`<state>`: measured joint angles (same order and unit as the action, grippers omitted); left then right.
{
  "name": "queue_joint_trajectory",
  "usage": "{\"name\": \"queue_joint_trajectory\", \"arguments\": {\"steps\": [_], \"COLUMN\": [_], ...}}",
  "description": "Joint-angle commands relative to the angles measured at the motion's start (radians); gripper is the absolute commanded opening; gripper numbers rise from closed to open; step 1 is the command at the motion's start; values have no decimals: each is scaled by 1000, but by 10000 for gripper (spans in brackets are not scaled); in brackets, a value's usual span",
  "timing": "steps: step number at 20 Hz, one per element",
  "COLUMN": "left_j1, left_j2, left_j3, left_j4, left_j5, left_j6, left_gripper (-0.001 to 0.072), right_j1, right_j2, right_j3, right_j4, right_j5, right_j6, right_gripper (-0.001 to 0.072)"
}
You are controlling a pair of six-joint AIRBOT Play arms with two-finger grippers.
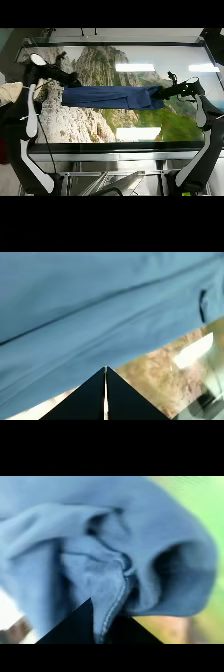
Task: Fold the shirts.
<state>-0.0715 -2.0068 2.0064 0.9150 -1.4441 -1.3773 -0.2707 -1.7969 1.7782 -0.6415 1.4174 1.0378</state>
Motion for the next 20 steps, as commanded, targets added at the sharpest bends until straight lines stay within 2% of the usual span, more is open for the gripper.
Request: {"name": "queue_joint_trajectory", "arguments": {"steps": [1,5,8,12,15,17,20], "left_j1": [-172,-357,-450,-566,-632,-662,-618], "left_j2": [-76,-185,-218,-223,-227,-225,-149], "left_j3": [0,0,0,35,43,44,44], "left_j4": [0,2,-3,-2,-5,-58,-99], "left_j5": [81,250,404,535,555,552,439], "left_j6": [-1,-9,-114,-143,-164,-158,-124], "left_gripper": [13,13,12,12,12,13,12], "right_j1": [-10,-57,-114,-153,-149,-137,-91], "right_j2": [48,141,184,243,278,290,289], "right_j3": [3,9,43,46,46,46,46], "right_j4": [79,83,90,135,175,194,191], "right_j5": [55,128,234,276,290,289,287], "right_j6": [-13,7,26,26,30,37,69], "right_gripper": [17,16,16,16,17,17,17]}}
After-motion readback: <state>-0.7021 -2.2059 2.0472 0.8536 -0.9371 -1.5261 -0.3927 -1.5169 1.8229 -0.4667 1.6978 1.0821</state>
